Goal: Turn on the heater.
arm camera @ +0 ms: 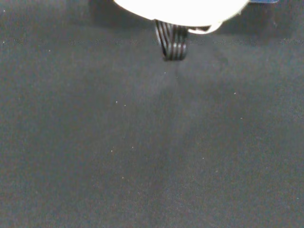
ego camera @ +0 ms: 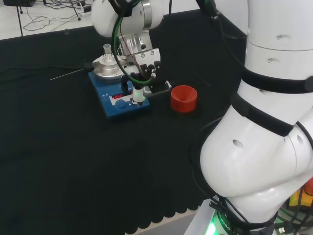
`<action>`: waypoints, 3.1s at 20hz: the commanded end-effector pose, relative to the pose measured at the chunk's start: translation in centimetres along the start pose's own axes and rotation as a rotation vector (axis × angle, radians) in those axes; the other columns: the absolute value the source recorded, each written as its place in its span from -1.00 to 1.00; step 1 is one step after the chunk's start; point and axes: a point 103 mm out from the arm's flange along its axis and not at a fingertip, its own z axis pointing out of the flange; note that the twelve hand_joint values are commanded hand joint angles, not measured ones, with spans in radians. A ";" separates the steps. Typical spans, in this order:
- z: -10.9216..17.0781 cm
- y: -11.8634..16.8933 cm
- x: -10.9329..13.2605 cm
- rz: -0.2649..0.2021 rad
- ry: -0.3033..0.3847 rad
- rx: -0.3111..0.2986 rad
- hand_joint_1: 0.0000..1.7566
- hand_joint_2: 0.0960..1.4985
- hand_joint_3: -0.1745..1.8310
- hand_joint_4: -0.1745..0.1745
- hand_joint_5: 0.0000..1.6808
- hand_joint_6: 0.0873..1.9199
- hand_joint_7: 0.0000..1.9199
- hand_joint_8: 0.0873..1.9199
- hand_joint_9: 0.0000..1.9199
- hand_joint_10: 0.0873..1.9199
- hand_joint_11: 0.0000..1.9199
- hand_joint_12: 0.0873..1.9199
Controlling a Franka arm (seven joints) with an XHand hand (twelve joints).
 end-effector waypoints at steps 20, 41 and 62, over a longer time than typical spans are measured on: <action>1.6 2.1 0.0 -0.032 -0.013 0.070 0.65 -0.21 0.26 -0.33 -0.69 -0.32 0.71 0.62 0.78 0.52 0.31 0.40; 1.7 2.7 0.6 -0.038 -0.018 0.079 0.65 -0.21 0.26 -0.32 -0.69 -0.34 0.71 0.62 0.78 0.52 0.31 0.40; 1.8 3.0 0.7 -0.030 -0.026 0.095 0.64 -0.21 0.26 -0.33 -0.68 -0.35 0.71 0.62 0.78 0.52 0.31 0.40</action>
